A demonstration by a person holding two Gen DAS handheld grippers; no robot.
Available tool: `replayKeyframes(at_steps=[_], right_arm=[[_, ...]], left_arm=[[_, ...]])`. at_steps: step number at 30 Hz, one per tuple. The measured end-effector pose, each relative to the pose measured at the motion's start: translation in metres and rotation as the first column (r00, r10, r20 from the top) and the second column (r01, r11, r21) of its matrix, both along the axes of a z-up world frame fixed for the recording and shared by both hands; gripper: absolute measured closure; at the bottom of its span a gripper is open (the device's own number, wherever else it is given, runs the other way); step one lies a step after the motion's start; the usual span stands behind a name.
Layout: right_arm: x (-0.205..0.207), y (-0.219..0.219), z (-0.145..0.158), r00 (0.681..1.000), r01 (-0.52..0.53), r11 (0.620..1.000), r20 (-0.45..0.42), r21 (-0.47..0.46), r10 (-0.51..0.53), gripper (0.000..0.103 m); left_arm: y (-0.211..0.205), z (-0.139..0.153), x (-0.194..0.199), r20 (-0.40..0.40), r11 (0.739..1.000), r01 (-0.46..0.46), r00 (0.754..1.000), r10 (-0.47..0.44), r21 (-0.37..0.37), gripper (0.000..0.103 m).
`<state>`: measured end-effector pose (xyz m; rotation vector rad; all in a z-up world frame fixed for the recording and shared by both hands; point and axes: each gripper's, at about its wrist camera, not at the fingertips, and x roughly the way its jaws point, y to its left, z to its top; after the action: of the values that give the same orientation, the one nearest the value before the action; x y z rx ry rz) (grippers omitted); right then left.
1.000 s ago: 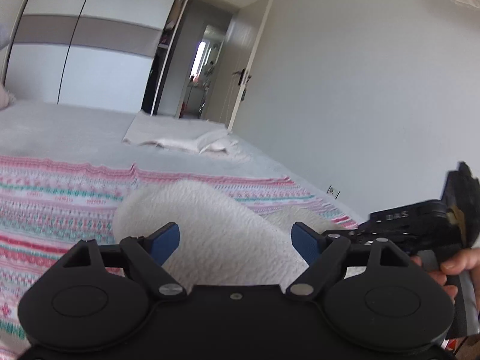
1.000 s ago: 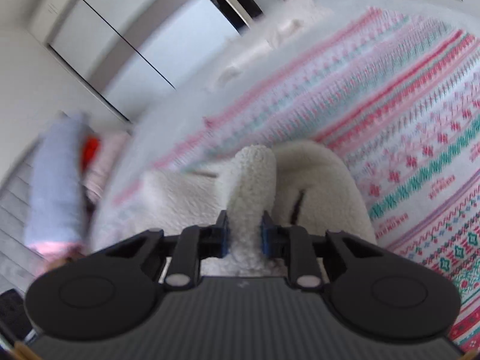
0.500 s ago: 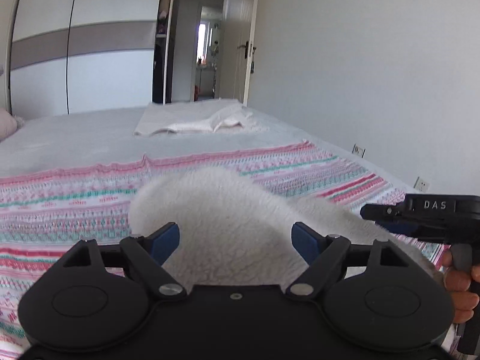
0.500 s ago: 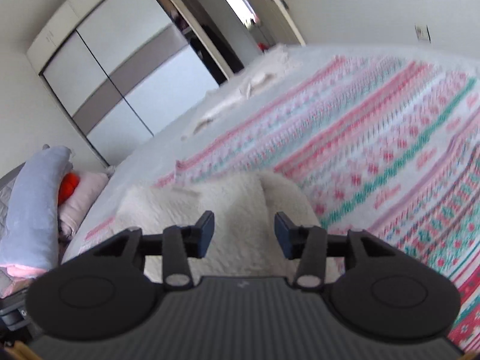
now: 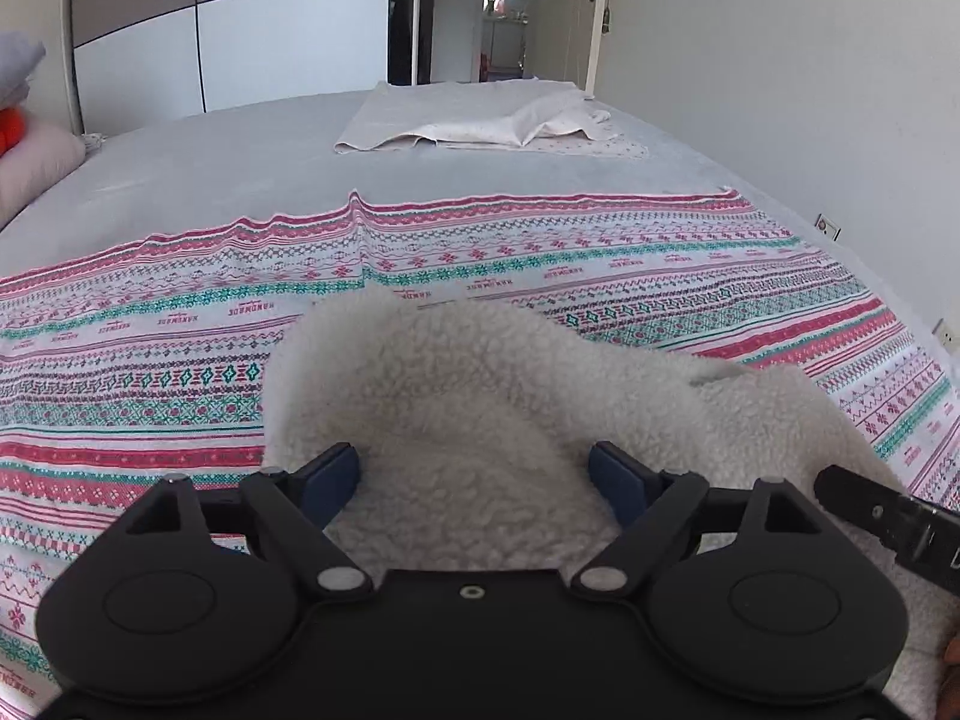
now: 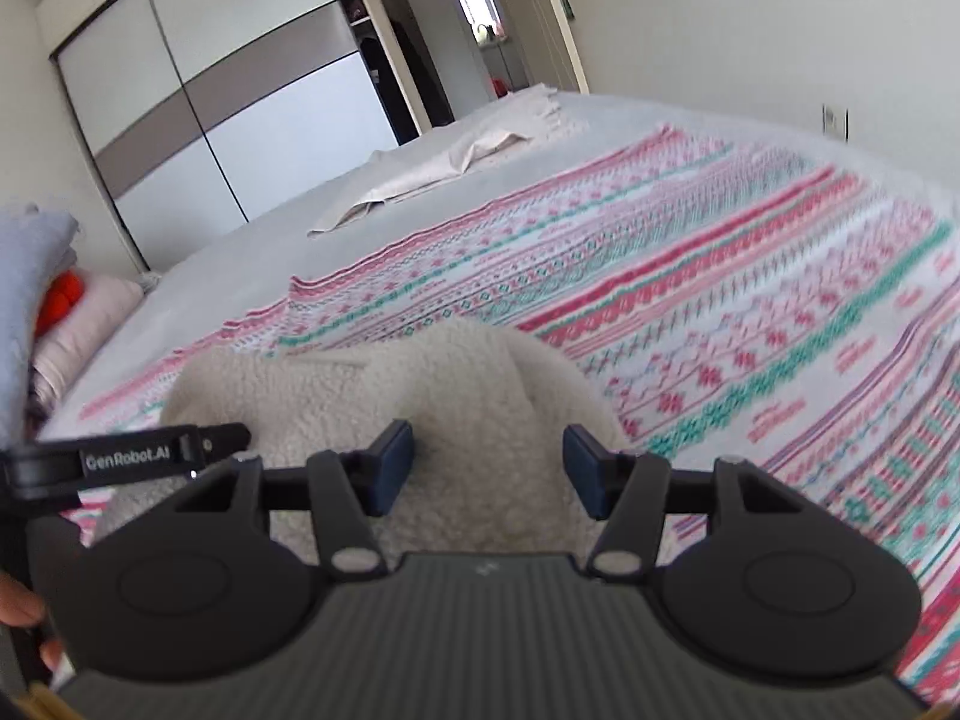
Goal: Fold large clothes
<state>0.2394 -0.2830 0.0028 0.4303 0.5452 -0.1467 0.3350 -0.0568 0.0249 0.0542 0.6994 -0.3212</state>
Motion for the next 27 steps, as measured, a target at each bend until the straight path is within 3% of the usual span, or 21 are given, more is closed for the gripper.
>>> replayKeyframes(at_steps=[6, 13, 17, 22, 25, 27], right_arm=[[-0.012, 0.008, 0.011, 0.999, -0.028, 0.998, 0.015, -0.060, 0.029, 0.047], [-0.041, 0.014, 0.029, 0.996, -0.074, 0.993, 0.042, -0.094, 0.079, 0.046], [-0.067, 0.028, 0.039, 0.990, -0.106, 0.977, 0.067, -0.184, 0.120, 0.036], [-0.100, 0.032, 0.037, 0.987, -0.117, 0.965, 0.080, -0.236, 0.139, 0.036], [-0.112, 0.031, 0.023, 0.988, -0.121, 0.961, 0.068, -0.251, 0.142, 0.036], [-0.116, 0.030, 0.016, 0.988, -0.111, 0.960, 0.077, -0.258, 0.135, 0.036]], left_arm=[[0.012, 0.019, -0.032, 0.088, 0.998, 0.018, 0.996, -0.012, -0.067, 0.019], [0.025, 0.038, -0.103, 0.150, 0.991, 0.095, 0.985, -0.080, -0.099, 0.022], [0.031, 0.044, -0.146, 0.214, 0.989, 0.123, 0.971, -0.102, -0.086, 0.022], [0.037, 0.027, -0.183, 0.266, 0.994, 0.100, 0.960, -0.085, -0.043, 0.022], [0.042, 0.012, -0.189, 0.252, 0.993, 0.067, 0.967, -0.040, -0.100, 0.023], [0.046, 0.003, -0.186, 0.203, 0.985, 0.055, 0.979, -0.021, -0.164, 0.023]])
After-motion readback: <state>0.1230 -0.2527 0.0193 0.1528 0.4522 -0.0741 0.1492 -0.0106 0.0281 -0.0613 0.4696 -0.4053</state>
